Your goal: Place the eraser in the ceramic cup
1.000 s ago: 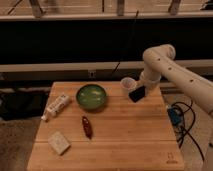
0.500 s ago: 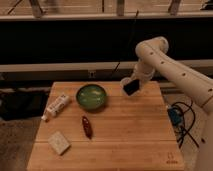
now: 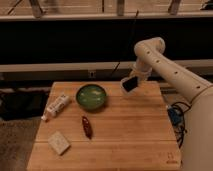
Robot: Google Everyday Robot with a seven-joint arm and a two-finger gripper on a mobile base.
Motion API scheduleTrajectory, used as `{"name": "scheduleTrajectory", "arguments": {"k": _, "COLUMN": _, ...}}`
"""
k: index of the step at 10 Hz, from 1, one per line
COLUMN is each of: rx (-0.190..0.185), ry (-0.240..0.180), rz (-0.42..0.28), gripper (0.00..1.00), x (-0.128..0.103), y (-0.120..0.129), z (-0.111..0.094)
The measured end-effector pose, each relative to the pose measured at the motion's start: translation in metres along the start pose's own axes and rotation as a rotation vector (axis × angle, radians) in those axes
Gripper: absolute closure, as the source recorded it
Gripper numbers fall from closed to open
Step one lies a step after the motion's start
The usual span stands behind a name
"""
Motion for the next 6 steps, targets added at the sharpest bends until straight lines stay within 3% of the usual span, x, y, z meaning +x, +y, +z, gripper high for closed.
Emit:
{"name": "scheduleTrajectory", "arguments": {"k": 3, "rx": -0.015, "ry": 0.011, "rz": 0.0, "gripper": 1.0, "x": 0.003, "y": -0.014, "z": 0.001}}
{"name": "scheduleTrajectory", "arguments": {"k": 6, "rx": -0.03, "ry": 0.017, "rz": 0.007, "gripper": 1.0, "x": 0.005, "y": -0.03, "z": -0.02}}
